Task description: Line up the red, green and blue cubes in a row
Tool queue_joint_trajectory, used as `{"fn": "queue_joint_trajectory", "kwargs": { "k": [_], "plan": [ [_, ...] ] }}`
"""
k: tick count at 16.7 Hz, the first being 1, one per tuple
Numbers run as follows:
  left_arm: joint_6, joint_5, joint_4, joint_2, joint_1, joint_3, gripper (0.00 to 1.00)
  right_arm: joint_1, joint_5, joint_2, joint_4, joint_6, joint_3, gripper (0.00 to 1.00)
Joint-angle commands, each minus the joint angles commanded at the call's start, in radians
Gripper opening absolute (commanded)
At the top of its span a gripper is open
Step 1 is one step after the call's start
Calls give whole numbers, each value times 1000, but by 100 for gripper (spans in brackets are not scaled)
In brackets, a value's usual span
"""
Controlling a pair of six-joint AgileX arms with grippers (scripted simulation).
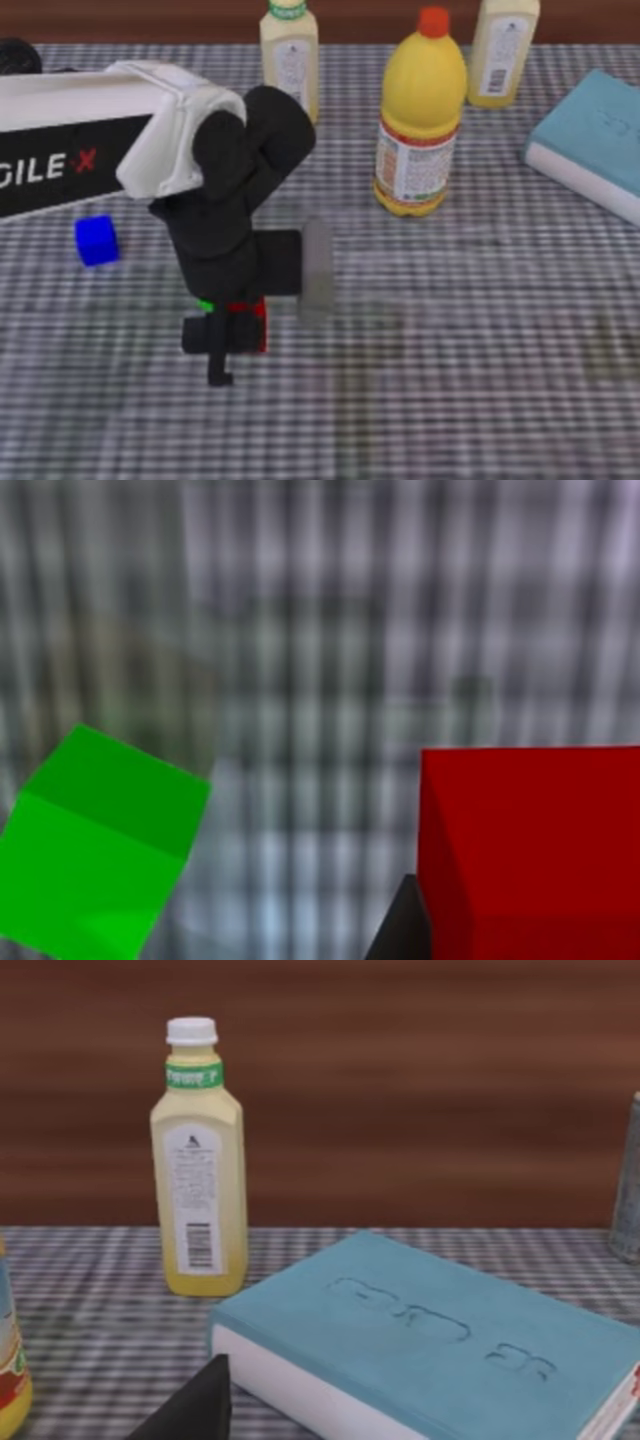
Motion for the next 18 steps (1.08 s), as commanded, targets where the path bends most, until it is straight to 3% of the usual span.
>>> {"fn": "queue_joint_trajectory", "kwargs": {
  "k": [5, 10, 18],
  "plan": [
    [-5, 1, 174, 75, -11, -99, 0, 0, 0, 0, 0, 0, 0, 100],
    [-6, 1, 194, 85, -12, -112, 0, 0, 0, 0, 0, 0, 0, 100],
    [-6, 1, 194, 85, -12, -112, 60, 0, 0, 0, 0, 0, 0, 100]
  ]
}}
